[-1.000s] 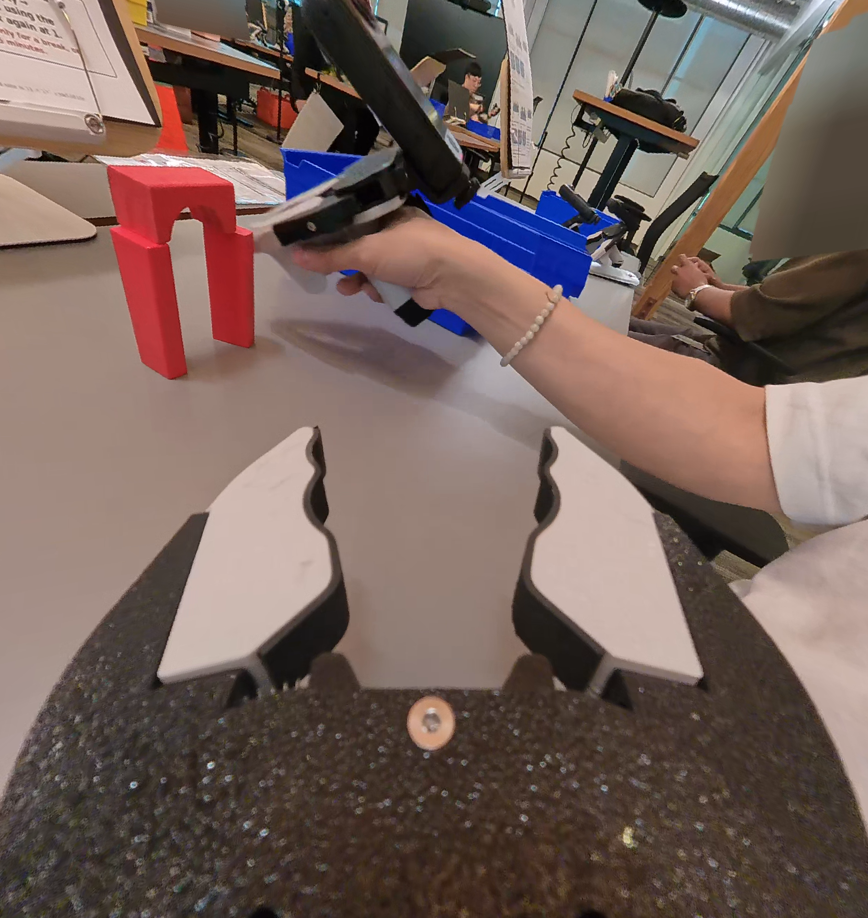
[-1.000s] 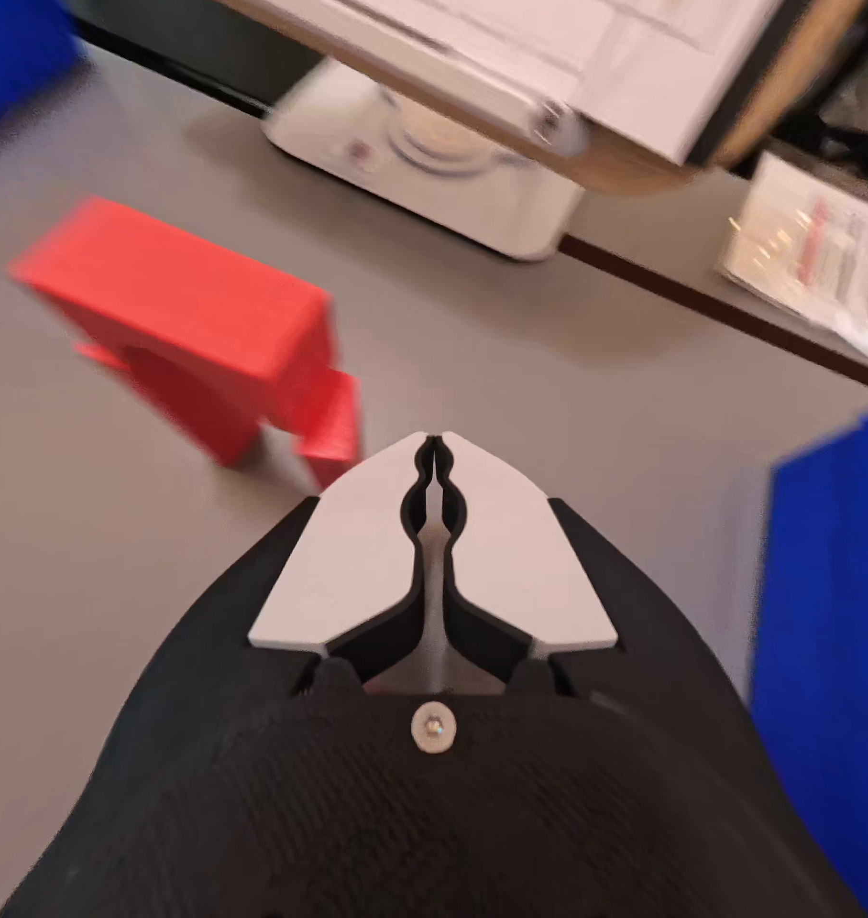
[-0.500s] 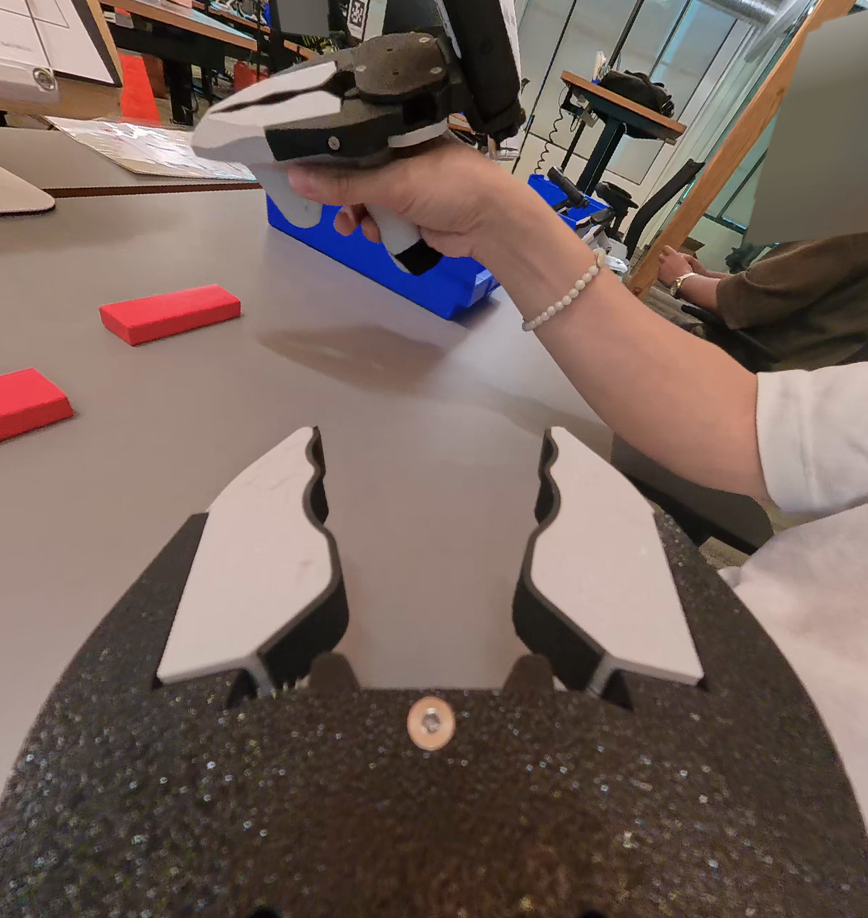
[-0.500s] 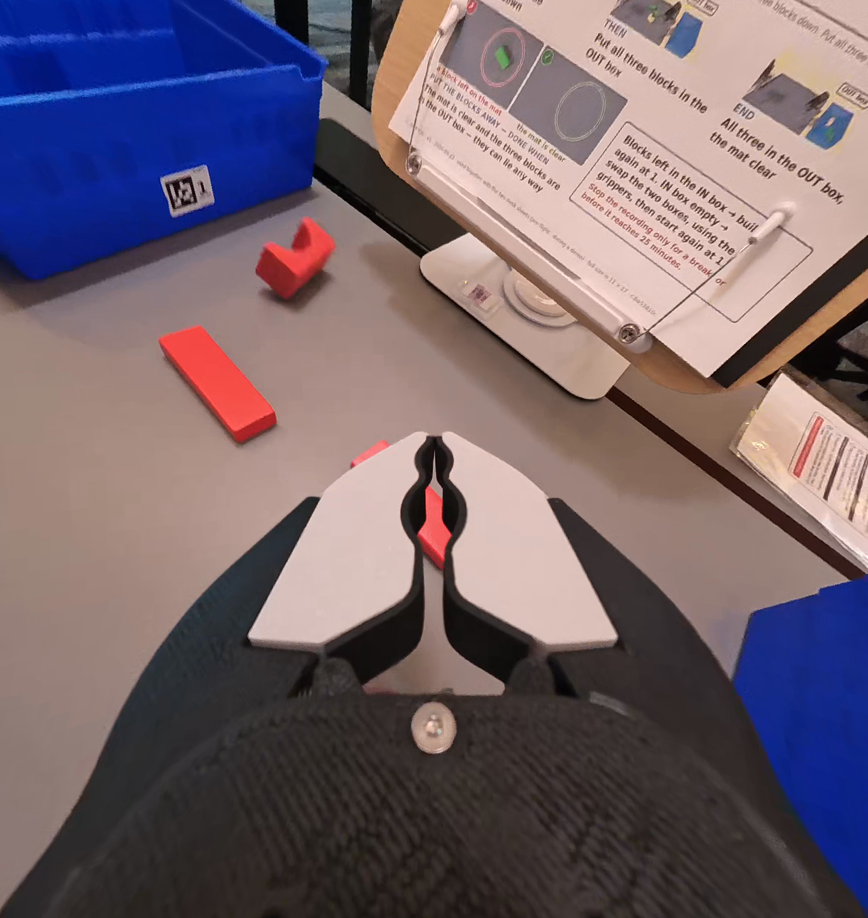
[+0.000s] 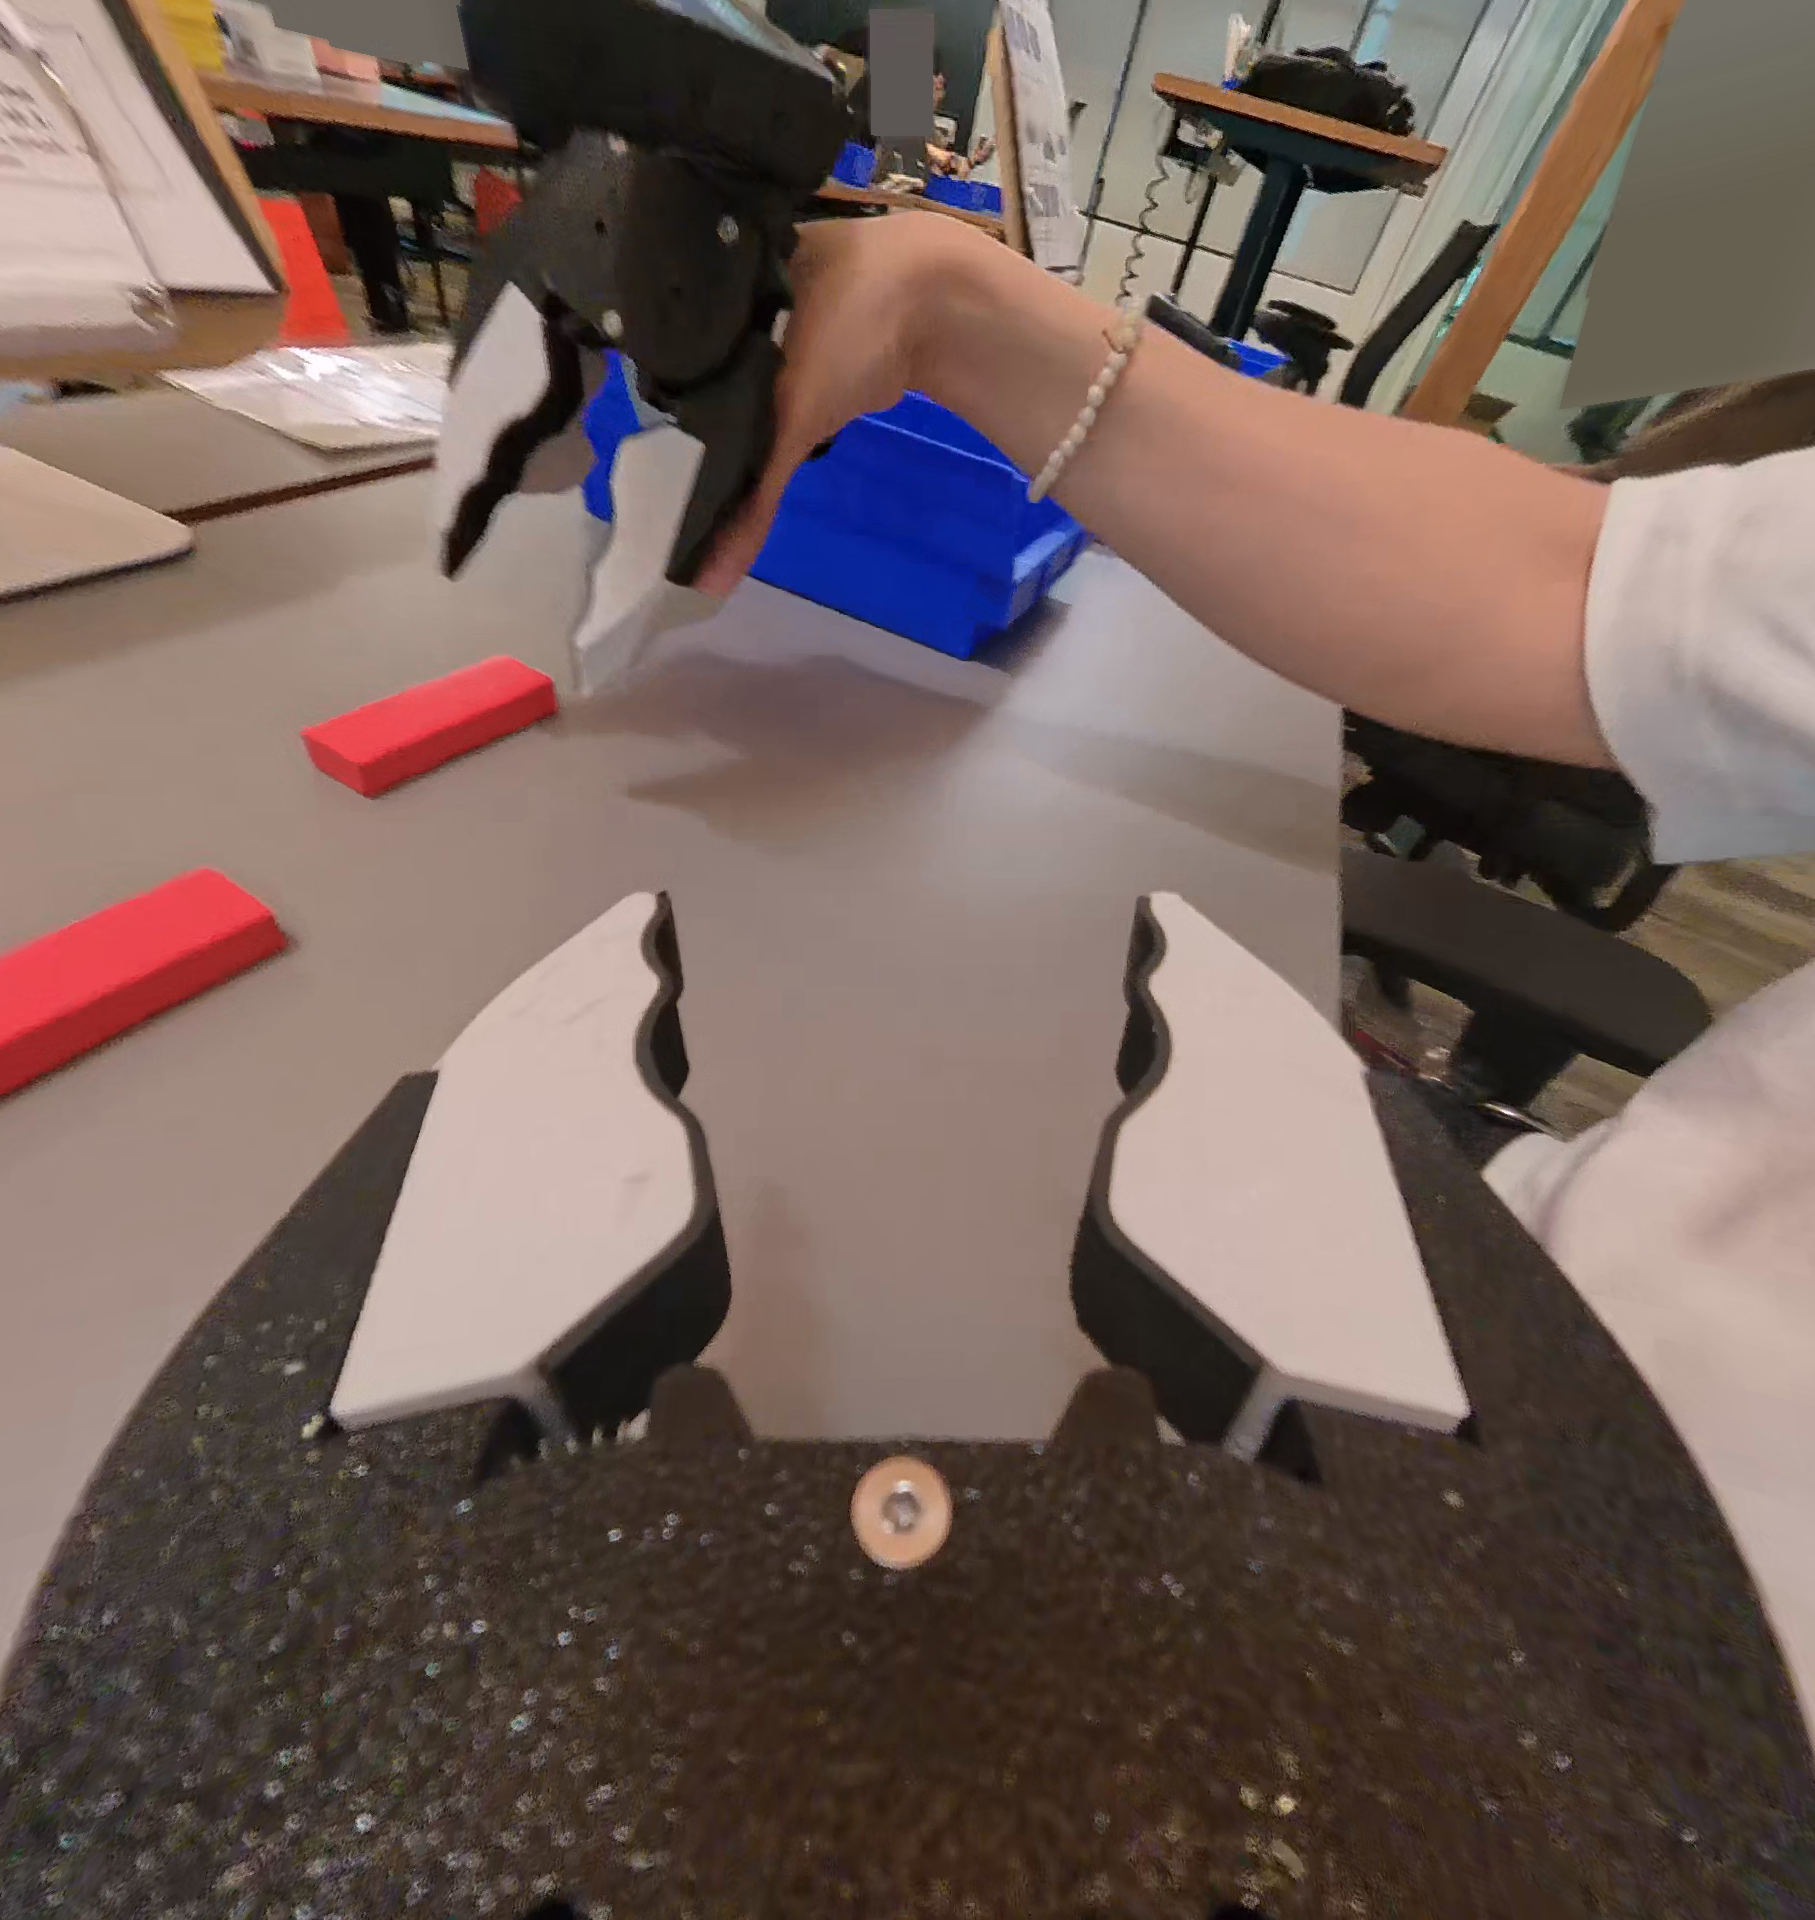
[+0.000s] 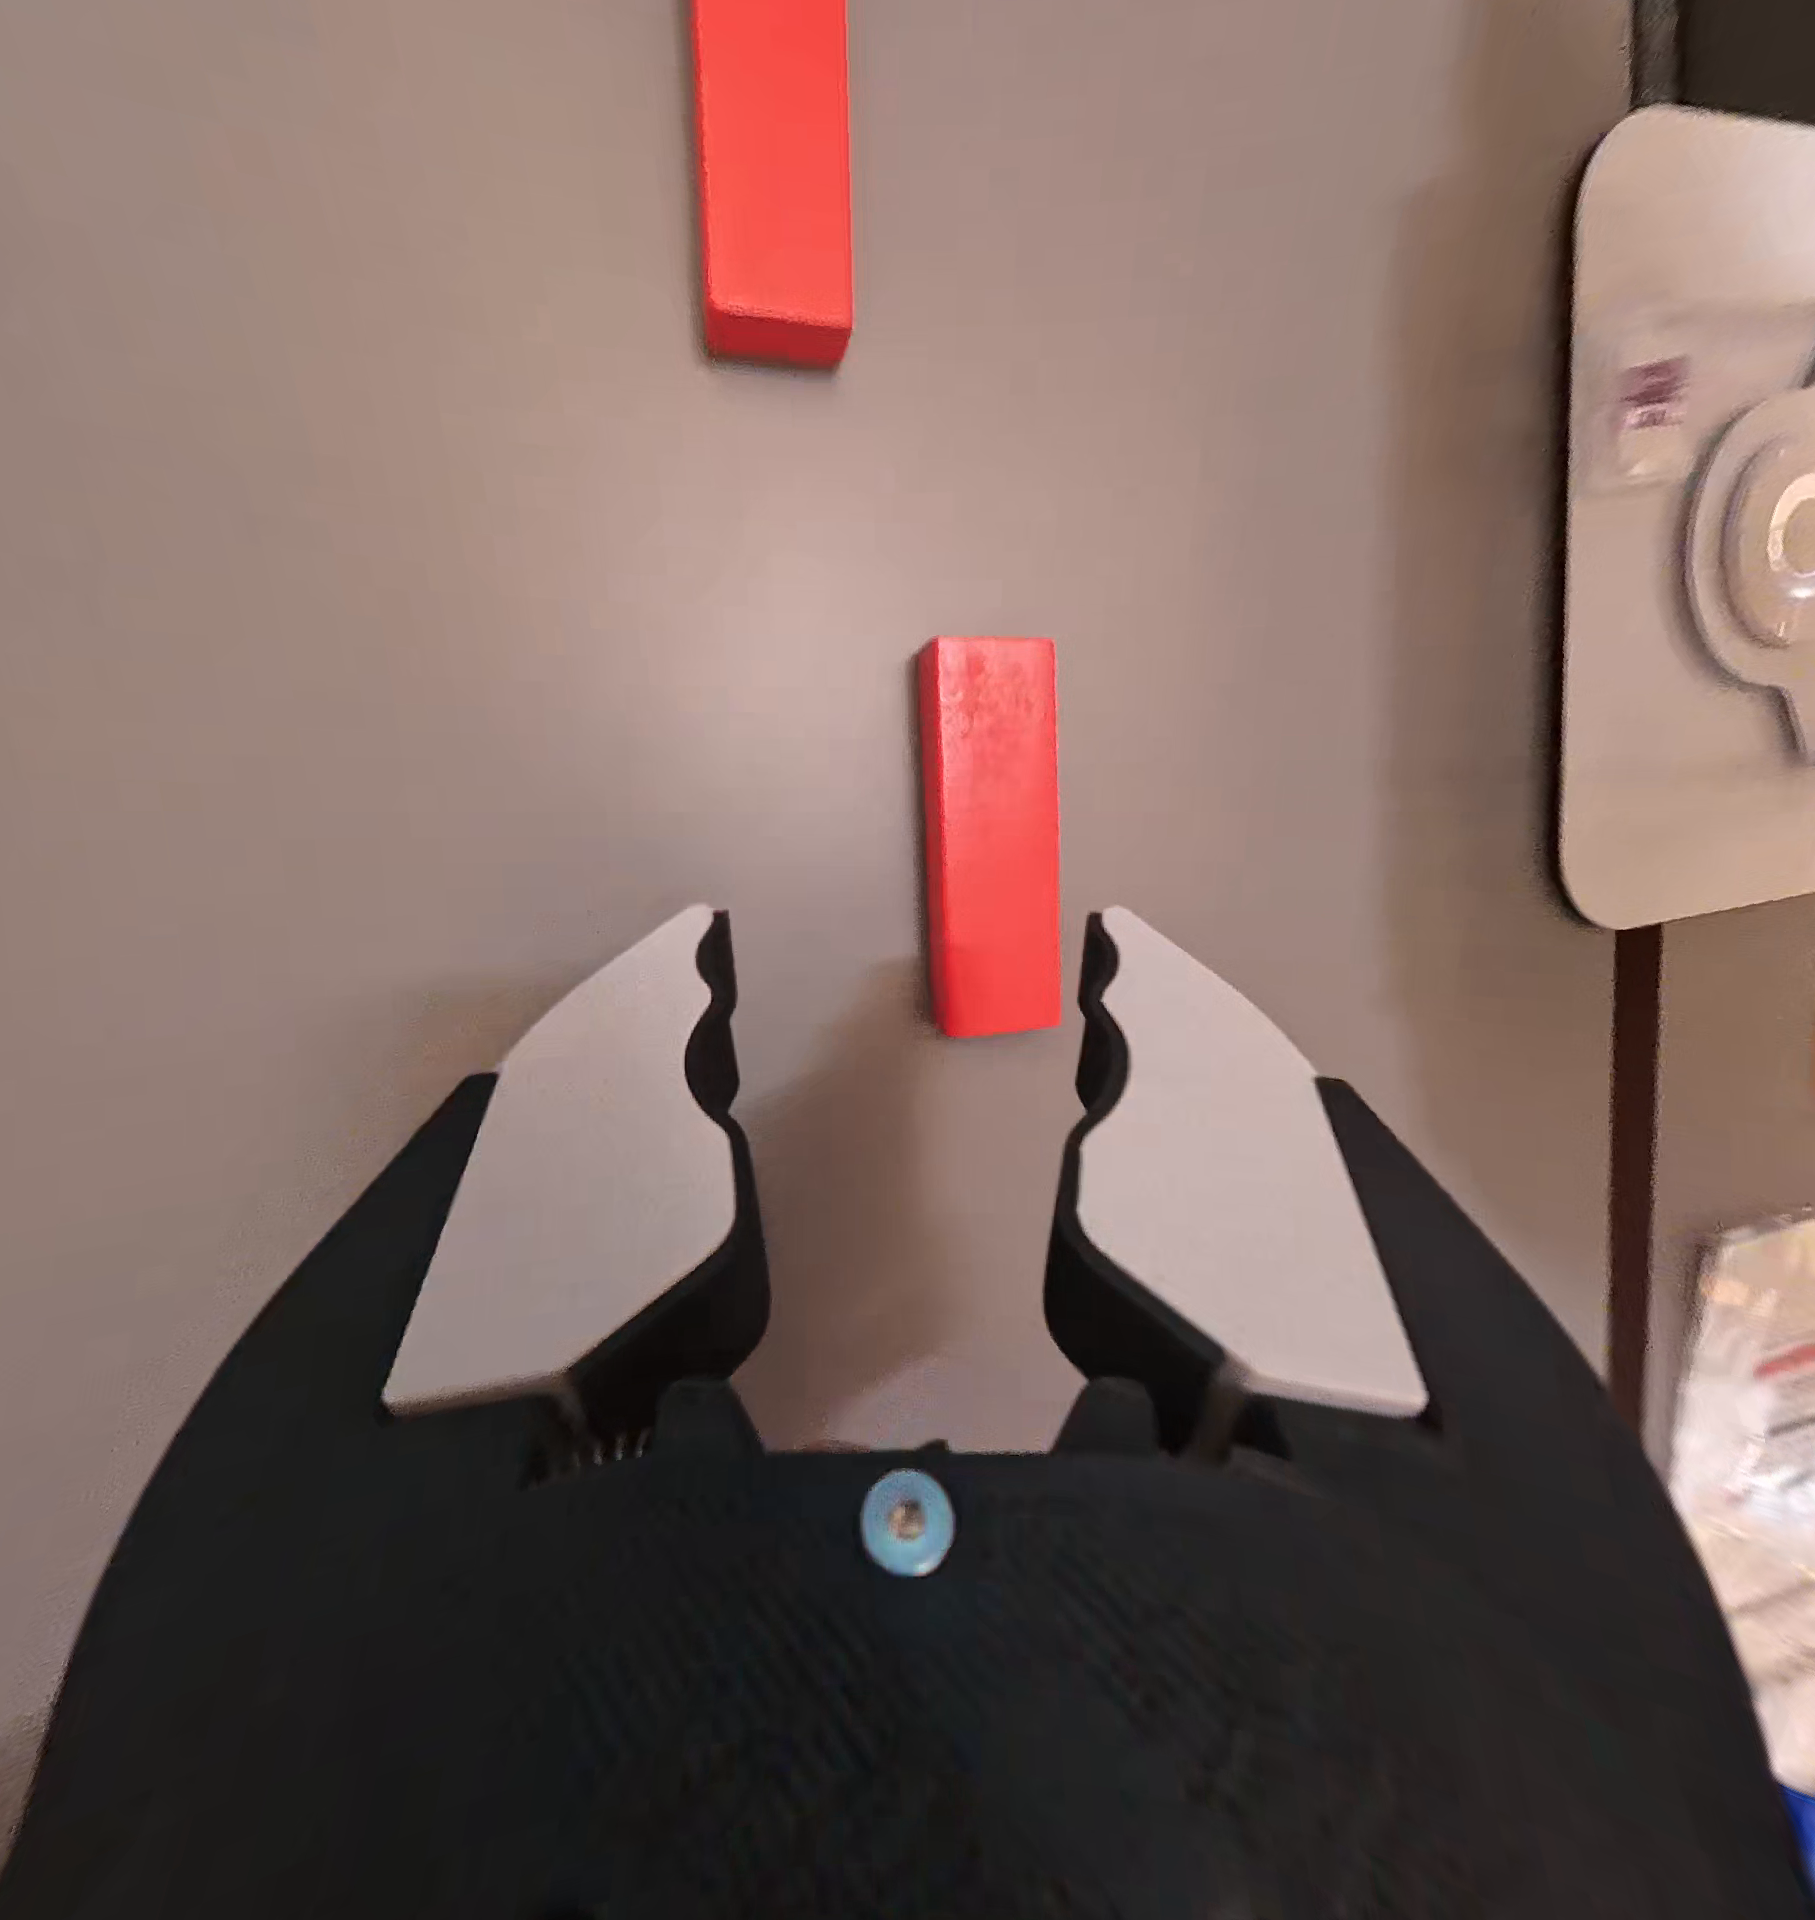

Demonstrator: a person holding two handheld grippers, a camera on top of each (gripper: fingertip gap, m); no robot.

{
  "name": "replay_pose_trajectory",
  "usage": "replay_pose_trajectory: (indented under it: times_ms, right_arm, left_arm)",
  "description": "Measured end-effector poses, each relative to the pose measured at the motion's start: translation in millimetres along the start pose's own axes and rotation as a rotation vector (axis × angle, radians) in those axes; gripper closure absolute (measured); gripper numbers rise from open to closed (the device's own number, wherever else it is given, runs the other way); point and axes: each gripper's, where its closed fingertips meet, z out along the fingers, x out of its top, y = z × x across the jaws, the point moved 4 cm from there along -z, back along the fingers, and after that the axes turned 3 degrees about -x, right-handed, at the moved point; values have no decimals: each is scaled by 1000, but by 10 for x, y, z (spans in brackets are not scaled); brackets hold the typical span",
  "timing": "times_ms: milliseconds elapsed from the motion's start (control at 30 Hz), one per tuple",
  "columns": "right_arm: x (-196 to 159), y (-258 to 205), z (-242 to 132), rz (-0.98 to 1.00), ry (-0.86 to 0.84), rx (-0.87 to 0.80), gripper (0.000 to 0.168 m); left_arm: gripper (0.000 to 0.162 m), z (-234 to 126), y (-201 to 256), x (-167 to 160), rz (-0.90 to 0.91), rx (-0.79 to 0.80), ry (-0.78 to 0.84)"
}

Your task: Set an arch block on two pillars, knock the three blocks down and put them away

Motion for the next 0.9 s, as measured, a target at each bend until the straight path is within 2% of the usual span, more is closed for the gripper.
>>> replay_pose_trajectory:
  times_ms: [33, 100, 200, 300, 433, 633, 733, 900]
  right_arm:
    - [-1, 46, 16, -21, -28, -1, 104]
    - [48, 130, 51, -37, -40, 16, 102]
    - [89, 192, 142, -37, -75, 85, 91]
    - [109, 181, 260, -66, -100, 149, 91]
    - [130, 159, 433, -56, -116, 213, 99]
    - [118, 189, 554, -19, -139, 250, 120]
    - [103, 199, 583, -27, -148, 243, 137]
    - [78, 179, 617, -63, -175, 208, 136]
  left_arm:
    - [80, -22, -66, 43, 13, 28, 8]
    - [80, -77, -235, 148, 33, 121, 49]
    - [80, -205, -487, 251, 1, 321, 150]
    - [80, -352, -590, 194, -34, 462, 187]
    - [81, -537, -618, 12, -34, 589, 129]
    - [83, -619, -549, -117, -80, 596, 135]
    - [82, -593, -548, -176, -91, 585, 104]
    - [83, -520, -541, -157, -107, 566, 119]
